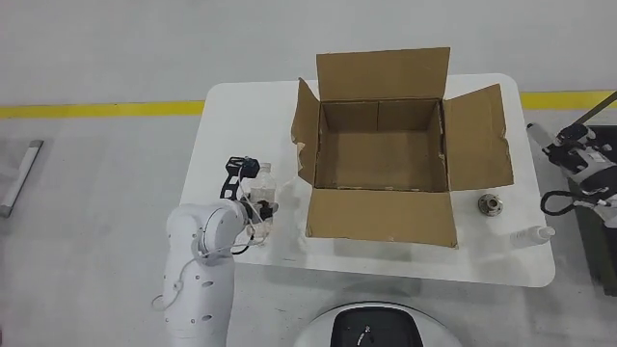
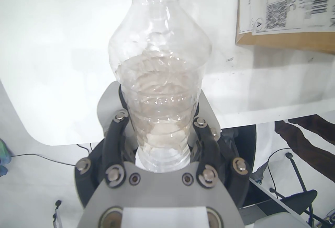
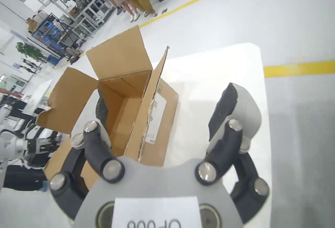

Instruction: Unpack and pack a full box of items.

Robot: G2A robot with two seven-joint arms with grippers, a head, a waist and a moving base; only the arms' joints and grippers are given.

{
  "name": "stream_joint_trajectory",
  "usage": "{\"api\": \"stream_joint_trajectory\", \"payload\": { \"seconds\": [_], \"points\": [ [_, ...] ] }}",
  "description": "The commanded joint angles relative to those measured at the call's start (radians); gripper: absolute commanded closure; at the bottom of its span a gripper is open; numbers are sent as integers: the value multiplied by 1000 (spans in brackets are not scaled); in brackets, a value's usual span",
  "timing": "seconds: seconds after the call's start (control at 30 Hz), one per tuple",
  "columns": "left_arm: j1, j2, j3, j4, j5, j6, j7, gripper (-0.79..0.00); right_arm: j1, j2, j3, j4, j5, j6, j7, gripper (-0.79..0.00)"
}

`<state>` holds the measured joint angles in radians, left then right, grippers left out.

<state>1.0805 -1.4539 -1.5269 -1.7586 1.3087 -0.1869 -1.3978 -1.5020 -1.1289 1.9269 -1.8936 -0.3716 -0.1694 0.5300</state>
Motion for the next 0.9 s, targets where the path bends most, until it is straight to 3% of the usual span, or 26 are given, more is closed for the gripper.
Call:
{"api": "stream_joint_trajectory", "payload": {
  "seconds": [0.0, 0.23, 0.27, 0.3, 0.37, 0.87],
  "points": [
    [1, 3, -1, -28, -7, 5, 3, 0, 4, 0, -24, 20, 41, 5, 38, -785],
    [6, 10, 1, -84, -30, 34, 23, 0, 17, -1, -97, 61, 98, 14, 79, -785],
    [6, 11, 5, -88, -33, 40, 26, 0, 21, -1, -107, 69, 102, 21, 73, -619],
    [8, 11, 10, -90, -36, 44, 27, 0, 23, 0, -116, 70, 72, 23, 79, -379],
    [9, 13, 19, -91, -41, 50, 30, 0, 26, -1, -132, 68, 74, 23, 69, 0],
    [11, 15, 26, -85, -57, 57, 33, 0, 18, 1, -144, 57, 63, 13, 76, 0]
  ]
}}
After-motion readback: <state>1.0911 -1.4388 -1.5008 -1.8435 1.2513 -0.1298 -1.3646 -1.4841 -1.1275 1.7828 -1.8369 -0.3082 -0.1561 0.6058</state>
